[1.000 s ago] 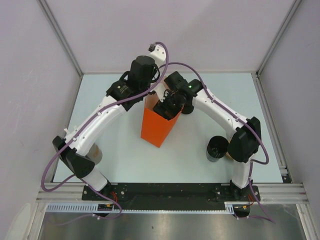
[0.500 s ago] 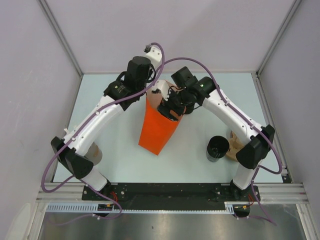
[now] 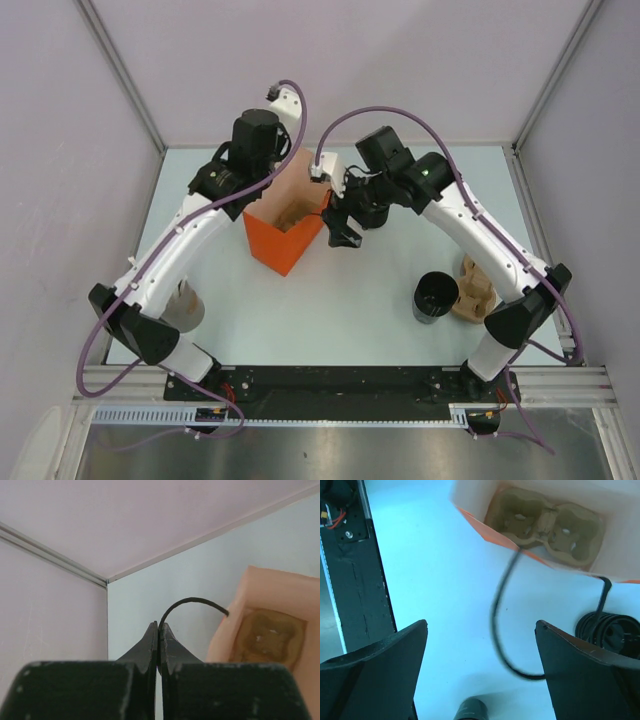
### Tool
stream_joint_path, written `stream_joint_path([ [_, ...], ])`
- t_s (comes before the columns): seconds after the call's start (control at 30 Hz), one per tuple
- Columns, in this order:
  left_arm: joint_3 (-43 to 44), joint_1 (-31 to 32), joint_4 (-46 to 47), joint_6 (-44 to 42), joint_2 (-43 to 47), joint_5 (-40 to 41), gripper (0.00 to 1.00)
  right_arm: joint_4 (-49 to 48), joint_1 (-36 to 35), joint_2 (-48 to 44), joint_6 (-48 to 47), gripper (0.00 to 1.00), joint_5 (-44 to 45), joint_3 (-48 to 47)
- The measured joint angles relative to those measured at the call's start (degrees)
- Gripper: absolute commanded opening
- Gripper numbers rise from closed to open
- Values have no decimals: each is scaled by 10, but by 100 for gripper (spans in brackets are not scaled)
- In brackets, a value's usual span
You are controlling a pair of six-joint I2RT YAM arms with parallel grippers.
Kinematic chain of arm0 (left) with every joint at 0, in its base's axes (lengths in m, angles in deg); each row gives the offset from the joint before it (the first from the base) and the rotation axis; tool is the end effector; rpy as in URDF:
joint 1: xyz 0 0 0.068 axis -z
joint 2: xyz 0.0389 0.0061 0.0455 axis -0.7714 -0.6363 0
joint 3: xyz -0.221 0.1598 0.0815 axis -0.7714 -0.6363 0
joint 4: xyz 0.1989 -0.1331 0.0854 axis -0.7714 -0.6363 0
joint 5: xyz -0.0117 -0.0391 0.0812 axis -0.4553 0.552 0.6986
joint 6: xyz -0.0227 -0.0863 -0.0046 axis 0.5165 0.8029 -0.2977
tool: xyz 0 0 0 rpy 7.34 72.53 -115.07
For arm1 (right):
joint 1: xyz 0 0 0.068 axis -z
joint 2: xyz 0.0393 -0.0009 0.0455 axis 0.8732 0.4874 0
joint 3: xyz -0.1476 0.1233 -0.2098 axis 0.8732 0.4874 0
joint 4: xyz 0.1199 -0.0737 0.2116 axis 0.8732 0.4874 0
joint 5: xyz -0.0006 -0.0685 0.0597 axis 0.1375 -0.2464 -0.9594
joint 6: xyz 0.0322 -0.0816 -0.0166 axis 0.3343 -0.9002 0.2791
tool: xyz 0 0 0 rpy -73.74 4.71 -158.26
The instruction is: Pack the takeout coffee
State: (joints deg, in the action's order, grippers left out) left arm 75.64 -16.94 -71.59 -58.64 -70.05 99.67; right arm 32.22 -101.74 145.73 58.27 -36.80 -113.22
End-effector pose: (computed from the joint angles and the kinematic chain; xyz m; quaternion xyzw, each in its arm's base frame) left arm 0.3227 -0.1603 0.4481 0.1893 0.7795 0.1655 0.5737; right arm 0.2498 0.2664 0.3929 -0.5924 0.6913 0.2626 0.3198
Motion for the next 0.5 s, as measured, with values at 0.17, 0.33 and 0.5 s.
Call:
stream_joint_path([
  [0.17, -12, -6, 5, -1, 4, 0, 2, -10, 8, -30, -1, 96, -7, -10],
  [0.33, -19, -10, 10, -6, 4, -1, 19, -36, 36, -66, 7, 96, -16, -11],
  [0.5, -25, -17, 16, -20, 10, -2, 52, -67, 68, -90, 21, 97, -26, -9],
])
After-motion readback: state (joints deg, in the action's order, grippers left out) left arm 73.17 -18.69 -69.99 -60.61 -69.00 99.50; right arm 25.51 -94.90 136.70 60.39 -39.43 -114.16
